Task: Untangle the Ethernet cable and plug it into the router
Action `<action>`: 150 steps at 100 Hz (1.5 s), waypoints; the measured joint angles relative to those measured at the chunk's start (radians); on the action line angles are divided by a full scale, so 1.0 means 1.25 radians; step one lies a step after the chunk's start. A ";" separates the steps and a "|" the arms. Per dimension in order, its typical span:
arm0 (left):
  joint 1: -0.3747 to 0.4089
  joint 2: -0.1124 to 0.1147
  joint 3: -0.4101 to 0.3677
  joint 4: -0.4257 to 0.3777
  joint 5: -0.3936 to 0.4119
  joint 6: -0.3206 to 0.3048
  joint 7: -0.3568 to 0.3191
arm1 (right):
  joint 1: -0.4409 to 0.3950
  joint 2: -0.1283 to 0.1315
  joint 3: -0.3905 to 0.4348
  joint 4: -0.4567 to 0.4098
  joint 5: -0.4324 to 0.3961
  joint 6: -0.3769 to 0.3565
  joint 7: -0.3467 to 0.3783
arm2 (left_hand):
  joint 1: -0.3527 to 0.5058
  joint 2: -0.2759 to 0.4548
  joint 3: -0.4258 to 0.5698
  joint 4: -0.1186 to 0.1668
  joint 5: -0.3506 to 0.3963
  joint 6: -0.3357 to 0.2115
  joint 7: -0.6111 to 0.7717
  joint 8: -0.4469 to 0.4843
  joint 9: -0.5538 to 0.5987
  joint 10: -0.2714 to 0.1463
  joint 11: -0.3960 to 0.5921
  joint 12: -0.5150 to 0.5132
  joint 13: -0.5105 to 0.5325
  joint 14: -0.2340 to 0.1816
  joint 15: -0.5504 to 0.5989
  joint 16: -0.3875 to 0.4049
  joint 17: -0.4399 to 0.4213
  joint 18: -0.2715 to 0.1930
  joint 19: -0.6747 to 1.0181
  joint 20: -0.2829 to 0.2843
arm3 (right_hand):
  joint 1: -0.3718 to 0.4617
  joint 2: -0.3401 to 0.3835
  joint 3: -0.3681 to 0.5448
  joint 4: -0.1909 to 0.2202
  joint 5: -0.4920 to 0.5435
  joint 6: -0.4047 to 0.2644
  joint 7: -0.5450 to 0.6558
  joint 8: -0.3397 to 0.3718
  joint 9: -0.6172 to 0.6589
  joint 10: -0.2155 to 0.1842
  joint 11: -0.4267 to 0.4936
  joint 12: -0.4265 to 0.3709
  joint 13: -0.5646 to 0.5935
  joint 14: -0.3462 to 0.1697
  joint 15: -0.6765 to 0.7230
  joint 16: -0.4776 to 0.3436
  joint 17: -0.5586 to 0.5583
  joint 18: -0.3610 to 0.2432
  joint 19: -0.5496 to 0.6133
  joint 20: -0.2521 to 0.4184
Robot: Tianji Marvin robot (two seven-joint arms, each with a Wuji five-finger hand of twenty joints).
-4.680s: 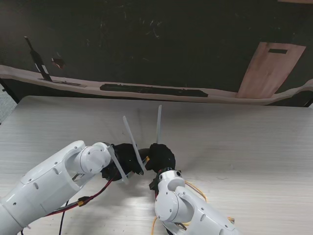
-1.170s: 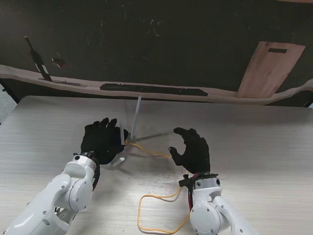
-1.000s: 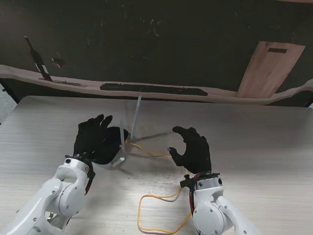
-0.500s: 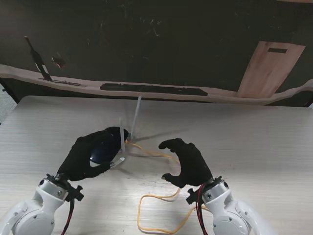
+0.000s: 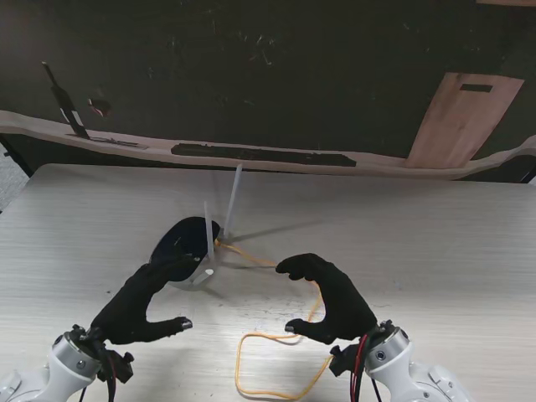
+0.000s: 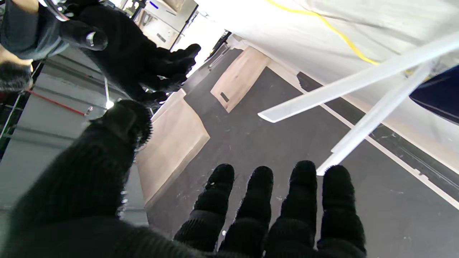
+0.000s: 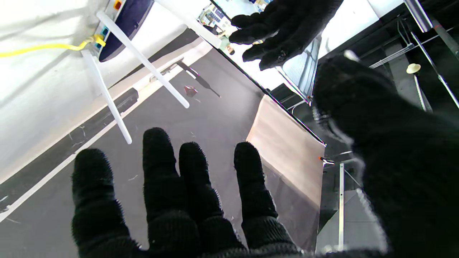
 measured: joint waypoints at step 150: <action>-0.004 0.011 0.084 -0.057 -0.044 0.027 -0.041 | -0.064 0.003 0.053 -0.064 -0.015 -0.124 0.005 | 0.008 0.041 -0.018 0.000 0.047 0.000 -0.028 -0.011 0.050 0.001 -0.009 -0.001 0.041 0.003 0.021 0.004 0.031 0.003 0.012 0.001 | -0.036 0.000 0.000 -0.008 0.001 -0.020 0.000 -0.002 0.038 -0.001 0.011 0.000 0.047 0.000 0.070 0.012 0.029 0.003 0.059 0.061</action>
